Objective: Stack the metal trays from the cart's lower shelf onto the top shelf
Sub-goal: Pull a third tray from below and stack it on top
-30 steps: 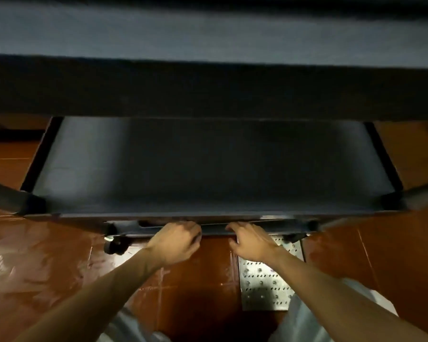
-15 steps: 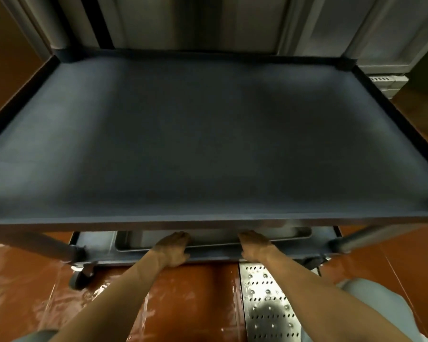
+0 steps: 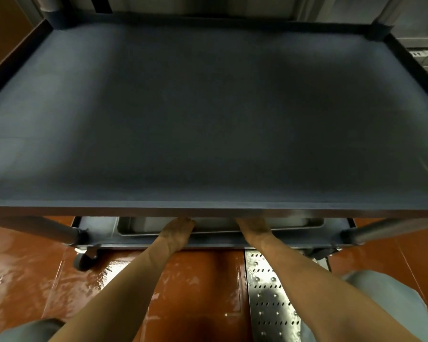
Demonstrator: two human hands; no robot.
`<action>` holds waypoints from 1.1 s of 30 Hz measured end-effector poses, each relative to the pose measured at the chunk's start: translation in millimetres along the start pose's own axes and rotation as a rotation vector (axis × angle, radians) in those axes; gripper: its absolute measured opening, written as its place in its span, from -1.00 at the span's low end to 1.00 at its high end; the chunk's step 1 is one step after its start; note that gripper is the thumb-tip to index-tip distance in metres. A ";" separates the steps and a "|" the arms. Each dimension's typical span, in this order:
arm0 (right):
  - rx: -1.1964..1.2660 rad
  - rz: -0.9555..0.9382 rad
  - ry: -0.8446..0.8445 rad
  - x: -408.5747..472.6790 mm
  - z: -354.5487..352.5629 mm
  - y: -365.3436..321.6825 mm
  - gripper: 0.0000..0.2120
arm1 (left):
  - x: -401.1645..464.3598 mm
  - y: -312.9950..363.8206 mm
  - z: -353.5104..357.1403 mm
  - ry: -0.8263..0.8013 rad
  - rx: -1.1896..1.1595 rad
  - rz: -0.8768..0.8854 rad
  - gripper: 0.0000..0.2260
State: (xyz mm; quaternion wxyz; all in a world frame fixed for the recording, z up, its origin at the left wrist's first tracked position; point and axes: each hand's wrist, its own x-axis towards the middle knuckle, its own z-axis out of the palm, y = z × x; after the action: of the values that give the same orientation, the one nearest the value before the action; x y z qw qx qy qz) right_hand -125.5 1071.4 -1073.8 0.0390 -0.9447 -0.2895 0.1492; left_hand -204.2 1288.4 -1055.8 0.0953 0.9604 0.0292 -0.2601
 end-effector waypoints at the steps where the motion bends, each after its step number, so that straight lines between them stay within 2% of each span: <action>1: 0.007 -0.001 0.004 0.9 -0.7 -0.5 -0.79 | 0.3 0.7 0.6 0.009 0.031 0.000 -0.72; 4: -0.018 -0.010 0.033 -0.3 -1.2 0.0 -0.82 | -1.7 5.5 4.0 0.017 0.121 0.006 -0.68; 7: -0.040 -0.024 -0.093 -6.2 -9.1 -0.9 -0.83 | -10.3 5.4 5.7 0.050 0.168 -0.005 -0.63; 9: -0.094 -0.004 -0.167 -13.6 -19.4 -5.7 -0.75 | -18.0 3.7 6.3 0.078 0.192 -0.009 -0.59; 12: -0.153 -0.067 -0.146 -26.0 -31.2 -13.0 -0.67 | -33.6 1.7 3.4 0.126 0.246 -0.052 -0.54; 15: -0.153 -0.092 -0.159 -46.6 -56.4 -24.3 -0.75 | -53.1 1.4 -9.0 0.121 0.315 -0.056 -0.51; 18: -0.121 -0.068 -0.203 -71.3 -85.5 -32.4 -0.84 | -77.3 3.6 -32.3 0.059 0.345 -0.017 -0.58; 23: -0.121 -0.035 -0.157 -115.1 -129.6 -45.3 -0.66 | -122.8 15.0 -66.4 0.049 0.300 0.057 -0.52; 28: -0.087 -0.022 -0.136 -150.6 -178.6 -54.7 -0.74 | -175.8 32.8 -102.0 0.066 0.209 0.061 -0.59; 33: -0.047 -0.019 -0.169 -181.9 -232.9 -73.7 -0.76 | -227.7 44.1 -154.9 0.006 0.148 0.057 -0.56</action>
State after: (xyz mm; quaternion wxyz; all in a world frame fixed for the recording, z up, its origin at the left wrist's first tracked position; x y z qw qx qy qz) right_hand -237.4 1033.9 -793.1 -0.0063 -0.9266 -0.3041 0.2211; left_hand -319.5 1274.4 -802.3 0.0316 0.9660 -0.0173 -0.2559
